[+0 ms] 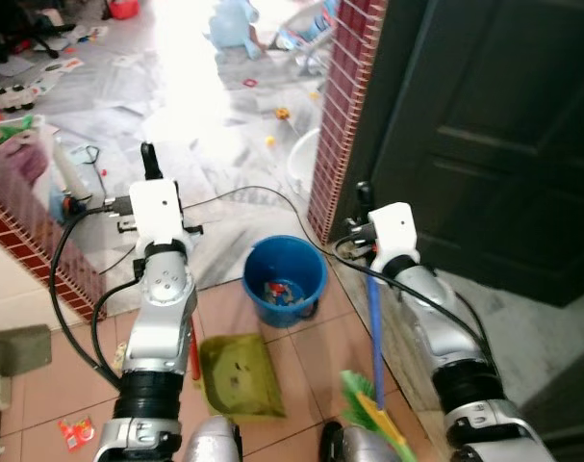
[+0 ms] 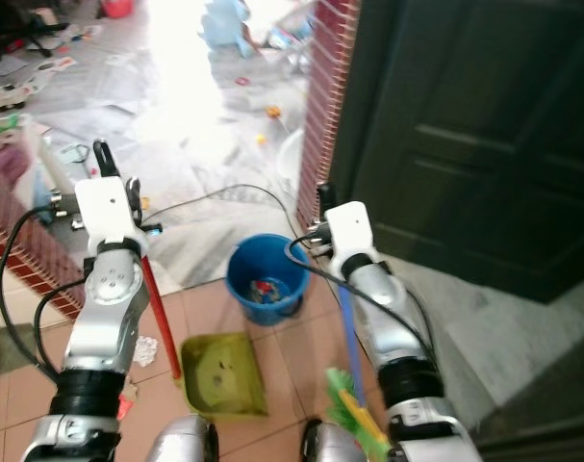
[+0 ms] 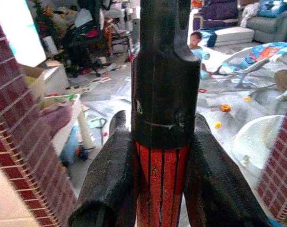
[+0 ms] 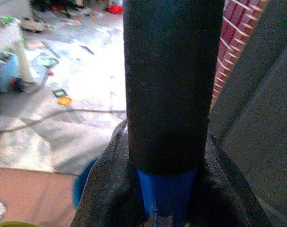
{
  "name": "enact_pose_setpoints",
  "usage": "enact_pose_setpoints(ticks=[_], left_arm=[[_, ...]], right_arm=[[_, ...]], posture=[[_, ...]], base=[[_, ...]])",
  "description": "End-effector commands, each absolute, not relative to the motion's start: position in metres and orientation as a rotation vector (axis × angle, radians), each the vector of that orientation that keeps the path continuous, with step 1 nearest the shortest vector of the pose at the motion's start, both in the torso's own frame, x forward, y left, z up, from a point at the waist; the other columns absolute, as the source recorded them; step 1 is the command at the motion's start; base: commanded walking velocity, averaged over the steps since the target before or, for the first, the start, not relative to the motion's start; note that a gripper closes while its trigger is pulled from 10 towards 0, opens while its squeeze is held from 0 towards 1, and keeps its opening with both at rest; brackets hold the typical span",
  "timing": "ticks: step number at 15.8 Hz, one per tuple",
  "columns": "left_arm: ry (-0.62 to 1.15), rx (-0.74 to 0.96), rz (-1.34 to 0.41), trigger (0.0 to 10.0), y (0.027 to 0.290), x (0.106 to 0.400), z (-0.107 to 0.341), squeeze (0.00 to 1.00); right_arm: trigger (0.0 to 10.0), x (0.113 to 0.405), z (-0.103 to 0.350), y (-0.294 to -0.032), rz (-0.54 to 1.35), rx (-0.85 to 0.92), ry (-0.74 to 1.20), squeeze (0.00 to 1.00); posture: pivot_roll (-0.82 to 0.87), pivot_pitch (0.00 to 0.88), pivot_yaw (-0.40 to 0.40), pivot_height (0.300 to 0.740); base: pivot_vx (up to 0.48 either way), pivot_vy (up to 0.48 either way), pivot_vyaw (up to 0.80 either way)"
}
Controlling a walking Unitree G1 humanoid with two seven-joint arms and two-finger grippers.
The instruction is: Sweep floor
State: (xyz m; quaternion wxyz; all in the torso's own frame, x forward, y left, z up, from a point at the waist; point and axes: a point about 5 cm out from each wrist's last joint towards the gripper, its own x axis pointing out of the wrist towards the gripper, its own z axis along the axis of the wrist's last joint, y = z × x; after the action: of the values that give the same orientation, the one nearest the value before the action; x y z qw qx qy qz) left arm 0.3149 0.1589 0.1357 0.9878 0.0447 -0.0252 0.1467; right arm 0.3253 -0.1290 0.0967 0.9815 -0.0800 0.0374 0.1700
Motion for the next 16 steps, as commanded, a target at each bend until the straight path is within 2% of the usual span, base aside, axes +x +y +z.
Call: enact_pose_setpoints(ticks=[1, 2, 4, 12, 16], left_arm=[[-0.096, 0.092, 0.289, 10.0, 0.158, 0.315, 0.148, 0.0], [-0.102, 0.098, 0.277, 10.0, 0.156, 0.315, 0.149, 0.0], [-0.152, 0.112, 0.236, 10.0, 0.149, 0.314, 0.156, 0.0], [-0.154, 0.093, 0.211, 10.0, 0.145, 0.313, 0.159, 0.0], [-0.148, 0.107, 0.203, 10.0, 0.144, 0.313, 0.158, 0.0]], right_arm=[[10.0, 0.327, 0.11, -0.124, 0.351, -0.118, 0.002, 0.0], [10.0, 0.327, 0.111, -0.122, 0.358, -0.119, -0.005, 0.0], [10.0, 0.327, 0.112, -0.119, 0.37, -0.125, -0.011, 0.0], [10.0, 0.326, 0.114, -0.116, 0.381, -0.118, -0.03, 0.0], [10.0, 0.326, 0.115, -0.115, 0.375, -0.104, -0.036, 0.0]], posture=[[-0.05, 0.105, 0.009, 0.74], [-0.05, 0.105, 0.01, 0.74], [-0.04, 0.104, 0.012, 0.74], [-0.04, 0.102, 0.014, 0.74], [-0.04, 0.105, 0.014, 0.74]], base=[[0.0, 0.48, 0.0], [0.0, 0.48, 0.0], [0.0, 0.0, 0.24], [0.0, 0.0, 0.8], [0.0, 0.48, 0.12]])
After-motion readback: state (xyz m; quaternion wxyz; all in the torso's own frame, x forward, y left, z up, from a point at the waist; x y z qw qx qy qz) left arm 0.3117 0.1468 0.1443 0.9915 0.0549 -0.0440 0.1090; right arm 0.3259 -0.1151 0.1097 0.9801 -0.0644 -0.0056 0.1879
